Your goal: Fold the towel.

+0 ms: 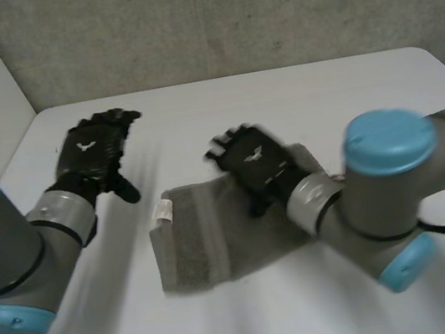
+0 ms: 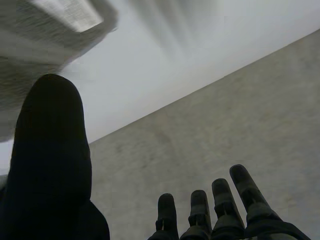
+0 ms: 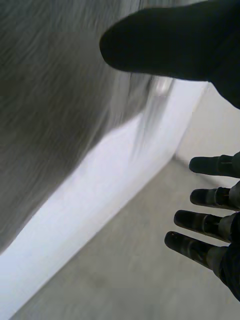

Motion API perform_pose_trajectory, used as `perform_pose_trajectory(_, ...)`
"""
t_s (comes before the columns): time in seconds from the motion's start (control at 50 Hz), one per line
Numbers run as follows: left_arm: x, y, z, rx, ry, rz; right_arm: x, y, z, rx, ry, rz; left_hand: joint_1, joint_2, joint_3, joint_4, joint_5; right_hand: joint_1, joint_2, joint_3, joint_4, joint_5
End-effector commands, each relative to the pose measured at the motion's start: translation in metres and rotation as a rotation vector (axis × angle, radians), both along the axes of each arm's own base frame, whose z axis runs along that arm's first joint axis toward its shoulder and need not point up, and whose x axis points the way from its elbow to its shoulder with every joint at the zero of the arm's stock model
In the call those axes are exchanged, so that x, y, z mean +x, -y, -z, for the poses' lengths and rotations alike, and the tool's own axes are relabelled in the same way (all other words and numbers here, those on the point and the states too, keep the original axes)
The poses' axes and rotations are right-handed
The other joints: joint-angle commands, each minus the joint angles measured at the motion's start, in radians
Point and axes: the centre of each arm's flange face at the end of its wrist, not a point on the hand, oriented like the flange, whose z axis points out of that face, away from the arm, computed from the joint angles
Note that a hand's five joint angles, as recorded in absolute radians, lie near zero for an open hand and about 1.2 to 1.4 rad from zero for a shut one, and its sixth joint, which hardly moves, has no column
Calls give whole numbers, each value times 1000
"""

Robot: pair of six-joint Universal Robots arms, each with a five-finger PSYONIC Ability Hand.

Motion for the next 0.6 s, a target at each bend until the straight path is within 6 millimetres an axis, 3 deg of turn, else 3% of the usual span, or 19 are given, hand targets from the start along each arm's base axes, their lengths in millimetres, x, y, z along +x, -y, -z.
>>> perform_pose_trajectory(0.02,-33,-20,15,36,17,102,-55,22,-5,71,6,182,25,33,30,31,-5,-32,-53,-39,-58,-78)
perform_pose_trajectory(0.12,-44,-29,50,136,98,85,-92,22,23,182,-55,267,28,36,33,34,-2,-2,-22,-8,-27,-48)
perform_pose_trajectory(0.2,-48,-36,66,164,183,73,-104,22,34,207,-81,295,25,33,30,31,-5,99,78,92,73,53)
perform_pose_trajectory(0.28,-48,-41,82,159,291,56,-118,27,53,208,-144,323,19,27,24,25,-11,421,400,414,395,375)
perform_pose_trajectory(0.38,-48,-43,82,155,305,56,-122,33,68,205,-191,327,16,24,21,22,-14,749,728,742,723,703)
perform_pose_trajectory(0.4,-48,-43,82,155,305,56,-122,33,68,205,-191,327,16,24,21,22,-14,750,729,744,724,704)
perform_pose_trajectory(0.44,-48,-46,79,150,304,58,-123,38,65,175,-193,337,13,21,18,20,-17,1188,1167,1181,1162,1142)
perform_pose_trajectory(0.52,-50,-50,67,126,289,65,-120,46,51,118,-159,343,10,18,15,17,-20,1190,1169,1183,1164,1144)
perform_pose_trajectory(0.6,-47,-53,42,74,250,57,-114,56,18,0,-119,346,7,15,12,14,-23,1190,1169,1183,1164,1144)
